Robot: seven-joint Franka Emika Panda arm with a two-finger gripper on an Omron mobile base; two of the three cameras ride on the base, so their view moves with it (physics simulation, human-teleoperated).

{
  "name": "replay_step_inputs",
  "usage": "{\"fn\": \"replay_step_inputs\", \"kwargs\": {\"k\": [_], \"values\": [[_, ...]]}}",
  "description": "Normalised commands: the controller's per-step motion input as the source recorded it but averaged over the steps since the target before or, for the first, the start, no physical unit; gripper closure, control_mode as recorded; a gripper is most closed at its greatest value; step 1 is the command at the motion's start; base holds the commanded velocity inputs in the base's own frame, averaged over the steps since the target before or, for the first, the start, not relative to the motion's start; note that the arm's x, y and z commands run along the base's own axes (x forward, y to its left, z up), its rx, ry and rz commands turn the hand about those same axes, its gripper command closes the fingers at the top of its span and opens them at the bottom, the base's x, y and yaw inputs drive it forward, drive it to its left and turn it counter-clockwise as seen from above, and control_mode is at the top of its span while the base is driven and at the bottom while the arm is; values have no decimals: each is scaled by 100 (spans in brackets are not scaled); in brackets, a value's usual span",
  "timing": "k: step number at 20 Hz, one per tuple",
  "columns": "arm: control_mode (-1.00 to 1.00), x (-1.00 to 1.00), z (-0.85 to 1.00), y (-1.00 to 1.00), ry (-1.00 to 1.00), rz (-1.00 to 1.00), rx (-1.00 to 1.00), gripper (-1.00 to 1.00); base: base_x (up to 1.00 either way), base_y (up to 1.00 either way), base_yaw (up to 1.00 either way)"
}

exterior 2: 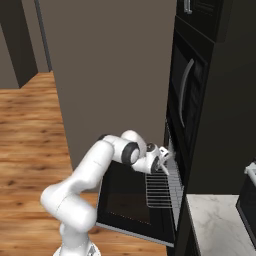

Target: Place the fish on the rack of the oven, and slide the rack back inside. Close the oven door.

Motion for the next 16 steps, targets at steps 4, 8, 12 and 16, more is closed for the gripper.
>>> {"fn": "replay_step_inputs", "kwargs": {"k": [4,8,12,16], "values": [[-100,12,-82,3,0,2,0,-100,0,0,0],[-100,-44,-78,43,-2,3,0,-100,0,0,0],[-100,-100,-99,95,-9,2,-2,-100,0,0,0],[-100,-84,-61,92,-5,0,-2,-100,0,0,0]]}}
